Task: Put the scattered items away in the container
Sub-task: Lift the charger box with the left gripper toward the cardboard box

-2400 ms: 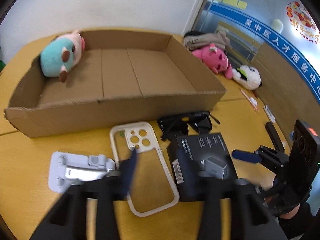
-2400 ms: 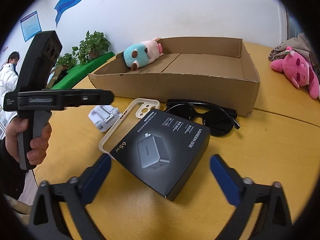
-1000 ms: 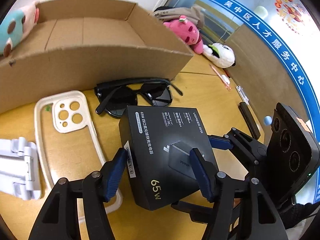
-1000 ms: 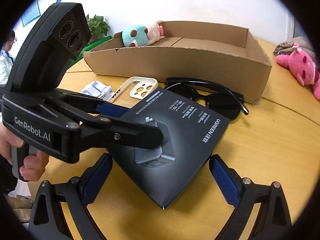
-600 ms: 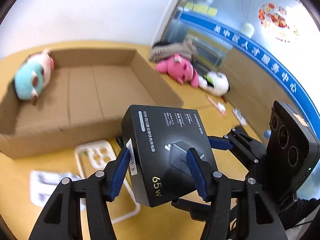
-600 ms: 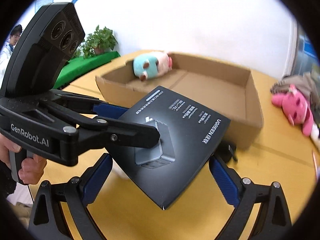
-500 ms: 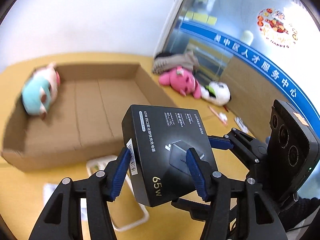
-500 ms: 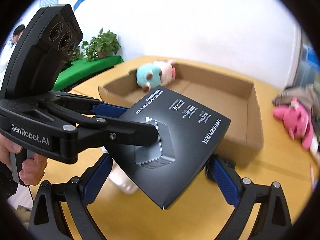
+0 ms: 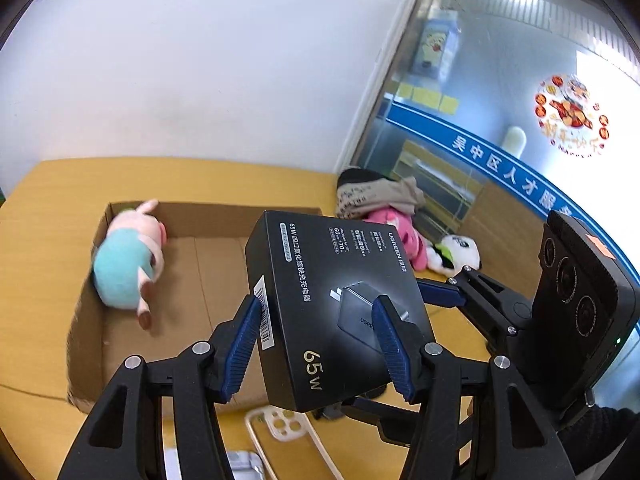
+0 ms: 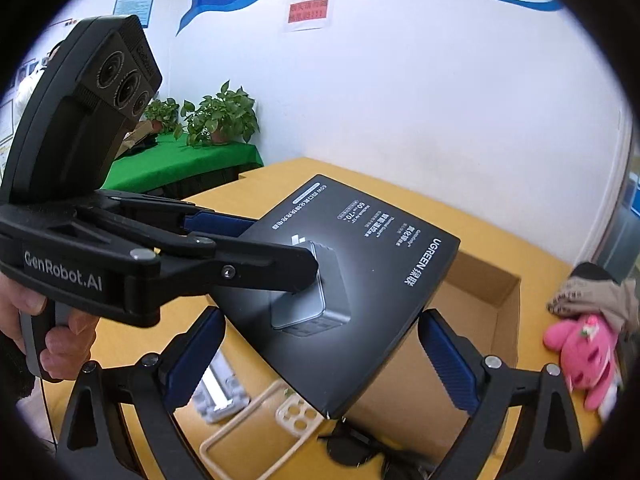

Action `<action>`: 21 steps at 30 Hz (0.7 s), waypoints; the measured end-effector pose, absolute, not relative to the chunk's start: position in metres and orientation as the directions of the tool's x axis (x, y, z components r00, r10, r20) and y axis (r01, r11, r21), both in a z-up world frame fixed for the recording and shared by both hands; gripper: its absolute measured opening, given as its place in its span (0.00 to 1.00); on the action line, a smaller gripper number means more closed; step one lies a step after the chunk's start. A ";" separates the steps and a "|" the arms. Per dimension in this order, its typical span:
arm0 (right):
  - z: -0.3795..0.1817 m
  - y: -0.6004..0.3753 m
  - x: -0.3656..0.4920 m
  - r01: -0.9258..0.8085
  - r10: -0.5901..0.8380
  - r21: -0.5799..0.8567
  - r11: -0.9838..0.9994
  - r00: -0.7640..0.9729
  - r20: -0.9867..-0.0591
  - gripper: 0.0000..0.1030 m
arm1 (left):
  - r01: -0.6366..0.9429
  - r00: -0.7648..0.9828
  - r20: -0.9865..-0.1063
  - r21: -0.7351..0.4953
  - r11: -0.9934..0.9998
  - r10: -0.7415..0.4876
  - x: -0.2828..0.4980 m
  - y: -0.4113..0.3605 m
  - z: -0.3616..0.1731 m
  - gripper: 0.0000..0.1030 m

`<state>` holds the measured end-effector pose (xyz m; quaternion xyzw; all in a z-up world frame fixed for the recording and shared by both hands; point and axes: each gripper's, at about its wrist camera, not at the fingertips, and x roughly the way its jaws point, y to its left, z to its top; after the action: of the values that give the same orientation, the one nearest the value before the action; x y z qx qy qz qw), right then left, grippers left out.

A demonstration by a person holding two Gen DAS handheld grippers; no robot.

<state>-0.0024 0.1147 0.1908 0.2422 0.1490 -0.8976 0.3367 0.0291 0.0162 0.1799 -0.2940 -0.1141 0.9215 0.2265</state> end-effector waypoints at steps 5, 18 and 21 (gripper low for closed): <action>0.210 0.105 -0.027 0.684 -0.547 -0.105 -0.722 -0.657 -0.518 0.94 | -0.347 -0.751 -0.468 -0.319 -0.882 0.465 0.007 0.008 0.204 0.59; 0.269 0.090 -0.117 0.698 -0.557 -0.128 -0.705 -0.656 -0.510 0.94 | -0.359 -0.785 -0.427 -0.279 -0.891 0.449 -0.076 -0.002 0.259 0.59; 0.277 0.088 -0.133 0.701 -0.558 -0.141 -0.699 -0.658 -0.505 0.94 | -0.356 -0.790 -0.409 -0.302 -0.884 0.458 -0.093 -0.007 0.264 0.59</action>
<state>-0.1334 0.0882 0.2765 0.2175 0.1644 -0.8955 0.3518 -0.0928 -0.0067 0.2640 -0.2416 -0.1052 0.9401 0.2164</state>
